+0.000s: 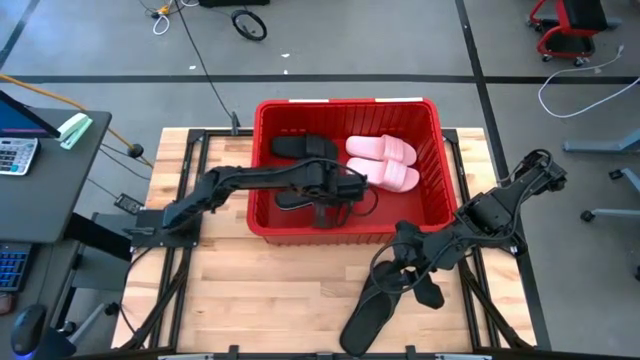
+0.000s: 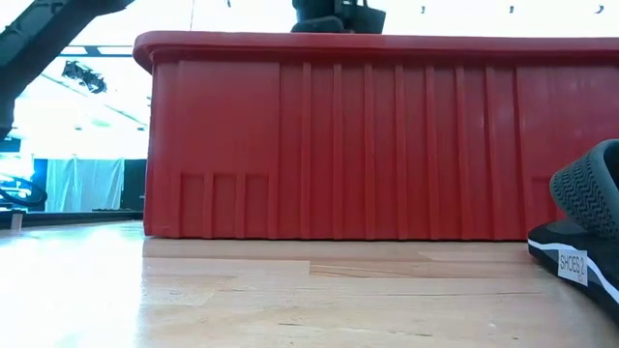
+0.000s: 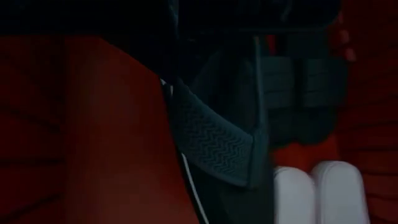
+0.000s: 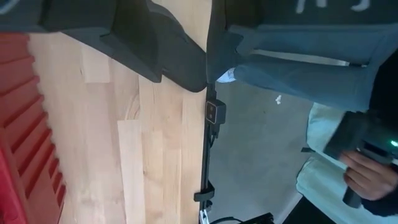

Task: Pick and place slides into bin
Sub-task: Put the left black slipper into the red bin, then put the black slipper into the red bin and align it with the other black slipper

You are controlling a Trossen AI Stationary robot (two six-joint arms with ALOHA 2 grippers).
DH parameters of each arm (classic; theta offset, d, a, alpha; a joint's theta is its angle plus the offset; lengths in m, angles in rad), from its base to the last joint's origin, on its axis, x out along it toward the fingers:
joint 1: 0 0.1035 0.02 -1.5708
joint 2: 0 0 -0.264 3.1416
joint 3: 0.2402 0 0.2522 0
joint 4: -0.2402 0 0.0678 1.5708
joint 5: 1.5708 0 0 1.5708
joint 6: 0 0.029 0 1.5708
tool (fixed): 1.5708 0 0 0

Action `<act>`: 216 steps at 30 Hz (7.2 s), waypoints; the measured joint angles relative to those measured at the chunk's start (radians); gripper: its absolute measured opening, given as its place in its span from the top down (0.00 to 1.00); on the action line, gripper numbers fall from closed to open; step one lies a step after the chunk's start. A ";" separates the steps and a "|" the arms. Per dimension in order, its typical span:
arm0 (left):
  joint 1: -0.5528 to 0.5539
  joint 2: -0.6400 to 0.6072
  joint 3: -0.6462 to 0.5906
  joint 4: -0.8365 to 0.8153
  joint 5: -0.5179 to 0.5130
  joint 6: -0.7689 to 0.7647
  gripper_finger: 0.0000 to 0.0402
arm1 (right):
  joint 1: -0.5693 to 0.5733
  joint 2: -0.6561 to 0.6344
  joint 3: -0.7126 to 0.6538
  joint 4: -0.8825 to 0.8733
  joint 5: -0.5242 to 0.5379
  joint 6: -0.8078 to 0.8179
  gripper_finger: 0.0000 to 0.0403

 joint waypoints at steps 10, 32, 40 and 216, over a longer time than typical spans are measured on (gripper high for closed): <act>0.009 0.042 0.006 -0.038 0.027 0.099 1.00 | 0.000 0.000 0.000 -0.007 -0.001 0.000 0.67; 0.014 0.025 0.003 -0.101 0.008 0.091 1.00 | 0.000 0.000 0.000 -0.008 -0.001 0.000 0.67; 0.038 0.025 0.003 -0.061 0.002 0.102 1.00 | 0.000 0.000 0.000 -0.008 -0.001 0.000 0.67; -0.340 -0.387 0.002 0.325 0.190 -0.560 0.50 | 0.145 0.004 -0.855 0.638 0.038 0.995 0.67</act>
